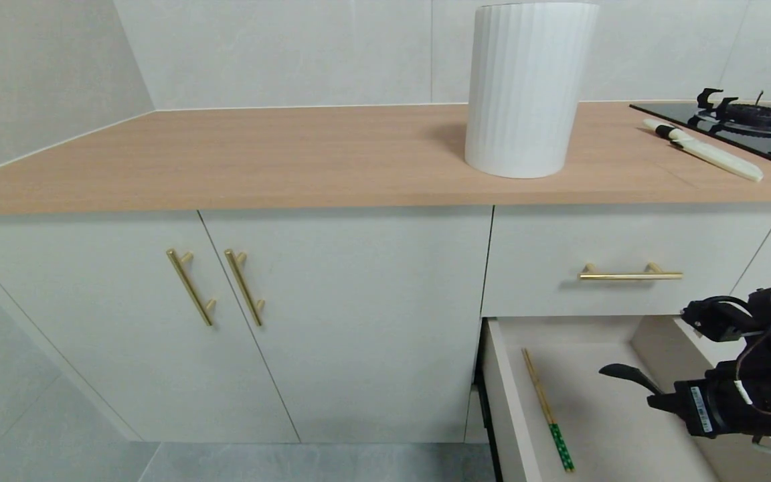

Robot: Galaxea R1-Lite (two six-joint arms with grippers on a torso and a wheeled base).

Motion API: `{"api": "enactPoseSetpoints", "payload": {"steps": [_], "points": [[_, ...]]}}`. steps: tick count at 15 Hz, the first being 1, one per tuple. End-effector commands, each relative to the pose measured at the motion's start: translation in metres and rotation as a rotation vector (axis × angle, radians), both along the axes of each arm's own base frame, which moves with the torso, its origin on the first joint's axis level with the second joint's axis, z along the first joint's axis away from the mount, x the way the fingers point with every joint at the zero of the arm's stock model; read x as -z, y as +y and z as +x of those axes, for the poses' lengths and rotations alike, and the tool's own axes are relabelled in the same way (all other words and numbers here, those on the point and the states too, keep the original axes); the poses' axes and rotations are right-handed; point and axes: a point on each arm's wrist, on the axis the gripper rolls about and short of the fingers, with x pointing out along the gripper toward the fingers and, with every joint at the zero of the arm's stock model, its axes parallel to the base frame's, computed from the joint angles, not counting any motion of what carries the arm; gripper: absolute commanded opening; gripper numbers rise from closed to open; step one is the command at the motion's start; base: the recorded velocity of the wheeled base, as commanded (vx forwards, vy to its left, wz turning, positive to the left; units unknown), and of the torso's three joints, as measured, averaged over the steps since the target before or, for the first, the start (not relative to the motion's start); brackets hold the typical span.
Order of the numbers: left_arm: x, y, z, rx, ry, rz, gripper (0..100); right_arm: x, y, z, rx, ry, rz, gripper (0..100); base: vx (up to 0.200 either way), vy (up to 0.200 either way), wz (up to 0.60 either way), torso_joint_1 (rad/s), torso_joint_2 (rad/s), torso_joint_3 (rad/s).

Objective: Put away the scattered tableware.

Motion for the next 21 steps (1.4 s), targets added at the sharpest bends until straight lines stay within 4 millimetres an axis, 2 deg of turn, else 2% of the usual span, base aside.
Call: {"api": "enactPoseSetpoints", "payload": {"steps": [1, 7, 11, 13, 14, 15, 18, 21], "points": [[0.000, 0.000, 0.000, -0.001, 0.001, 0.000, 100, 0.007, 0.000, 0.004, 0.008, 0.031, -0.009, 0, 0.000, 0.000, 0.00, -0.036, 0.20, 0.149], [0.000, 0.000, 0.000, -0.001, -0.001, 0.000, 100, 0.013, 0.000, 0.011, 0.015, 0.042, -0.017, 0, 0.000, 0.000, 0.00, -0.006, 0.03, 0.015], [0.000, 0.000, 0.000, -0.001, 0.001, -0.002, 100, 0.061, 0.004, 0.044, 0.103, 0.115, -0.101, 0, 0.000, 0.000, 0.00, 0.000, 0.00, 0.000], [0.000, 0.000, 0.000, -0.001, -0.001, 0.000, 100, 0.082, 0.005, 0.053, 0.132, 0.131, -0.089, 0, 0.000, 0.000, 0.00, 0.000, 0.00, 0.000], [0.000, 0.000, 0.000, -0.001, -0.001, -0.002, 100, 0.101, 0.005, 0.058, 0.141, 0.121, -0.096, 0, 0.000, 0.000, 0.00, 0.000, 0.00, 0.000], [0.000, 0.000, 0.000, -0.001, 0.001, 0.000, 100, 0.106, 0.005, 0.060, 0.147, 0.115, -0.104, 0, 0.000, 0.000, 0.00, 0.000, 0.00, 0.000], [0.000, 0.000, 0.000, -0.001, 0.001, 0.000, 100, 0.141, 0.006, 0.068, 0.189, 0.040, -0.138, 0, 0.000, 0.000, 0.00, 0.000, 0.00, 0.000], [0.000, 0.000, 0.000, -0.001, 0.001, 0.000, 100, 0.159, 0.006, 0.071, 0.200, -0.016, -0.139, 0, 0.000, 0.000, 0.00, 0.000, 0.00, 0.000]]}}
